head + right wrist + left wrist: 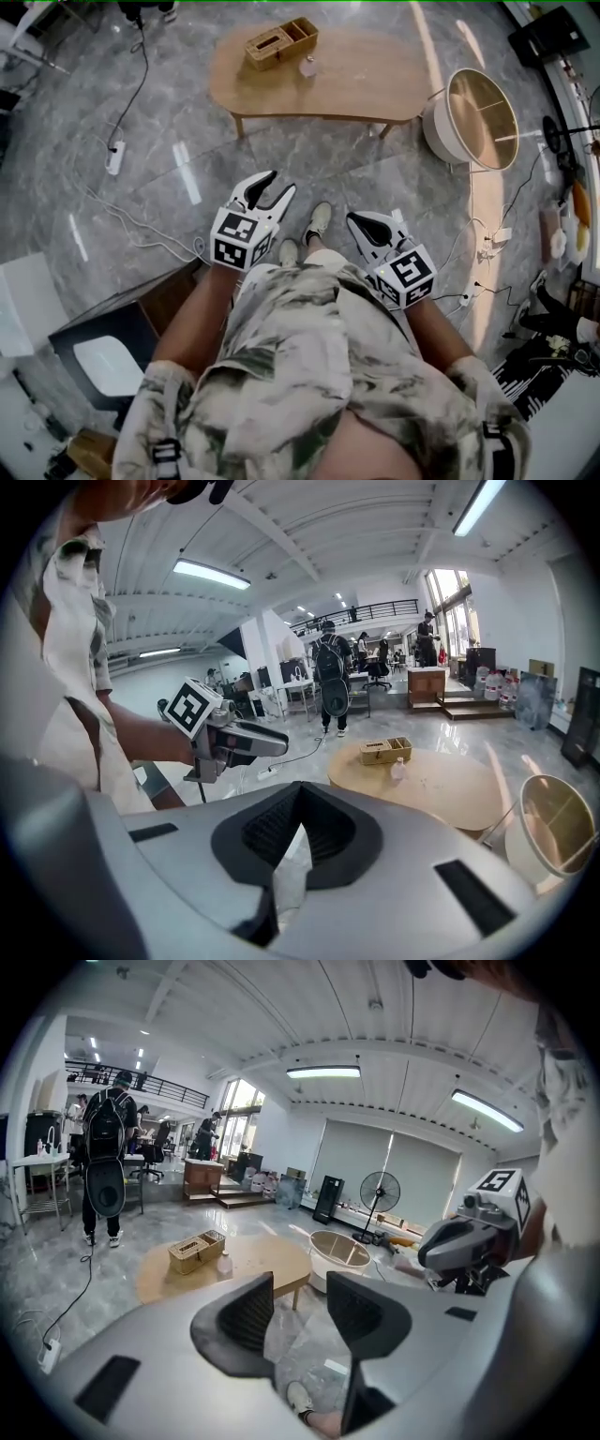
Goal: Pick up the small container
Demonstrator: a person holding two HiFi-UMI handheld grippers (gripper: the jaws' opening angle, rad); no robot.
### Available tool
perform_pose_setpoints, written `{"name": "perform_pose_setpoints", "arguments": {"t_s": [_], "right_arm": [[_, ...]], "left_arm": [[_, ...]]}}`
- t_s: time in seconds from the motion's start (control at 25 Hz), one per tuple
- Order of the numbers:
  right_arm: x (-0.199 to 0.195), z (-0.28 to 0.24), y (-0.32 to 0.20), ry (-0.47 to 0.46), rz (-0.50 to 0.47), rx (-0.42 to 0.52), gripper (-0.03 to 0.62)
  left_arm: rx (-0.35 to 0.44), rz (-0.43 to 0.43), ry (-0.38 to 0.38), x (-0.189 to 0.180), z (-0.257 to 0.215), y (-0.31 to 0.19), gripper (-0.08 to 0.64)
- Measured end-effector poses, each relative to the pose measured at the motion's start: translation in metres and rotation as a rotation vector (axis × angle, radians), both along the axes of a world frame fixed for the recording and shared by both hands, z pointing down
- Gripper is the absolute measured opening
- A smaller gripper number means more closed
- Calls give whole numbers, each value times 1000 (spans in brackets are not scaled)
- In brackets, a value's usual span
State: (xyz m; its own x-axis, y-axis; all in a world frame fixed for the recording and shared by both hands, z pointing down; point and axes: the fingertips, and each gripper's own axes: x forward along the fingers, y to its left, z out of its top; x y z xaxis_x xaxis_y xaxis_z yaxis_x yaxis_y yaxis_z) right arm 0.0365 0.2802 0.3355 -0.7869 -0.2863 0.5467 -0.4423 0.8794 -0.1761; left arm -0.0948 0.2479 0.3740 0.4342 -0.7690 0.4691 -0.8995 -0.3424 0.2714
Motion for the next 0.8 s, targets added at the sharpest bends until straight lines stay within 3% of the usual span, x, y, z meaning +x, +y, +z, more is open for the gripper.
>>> {"name": "perform_pose_setpoints", "arguments": {"t_s": [0.4, 0.6, 0.8], "right_arm": [[17, 15, -123, -21, 3, -36, 20], [33, 25, -167, -36, 1, -53, 20], [43, 39, -202, -31, -11, -70, 20]], "left_arm": [[-46, -44, -46, 6, 21, -118, 189], [-75, -41, -72, 19, 32, -162, 189], [-83, -99, -66, 18, 41, -205, 187]]}}
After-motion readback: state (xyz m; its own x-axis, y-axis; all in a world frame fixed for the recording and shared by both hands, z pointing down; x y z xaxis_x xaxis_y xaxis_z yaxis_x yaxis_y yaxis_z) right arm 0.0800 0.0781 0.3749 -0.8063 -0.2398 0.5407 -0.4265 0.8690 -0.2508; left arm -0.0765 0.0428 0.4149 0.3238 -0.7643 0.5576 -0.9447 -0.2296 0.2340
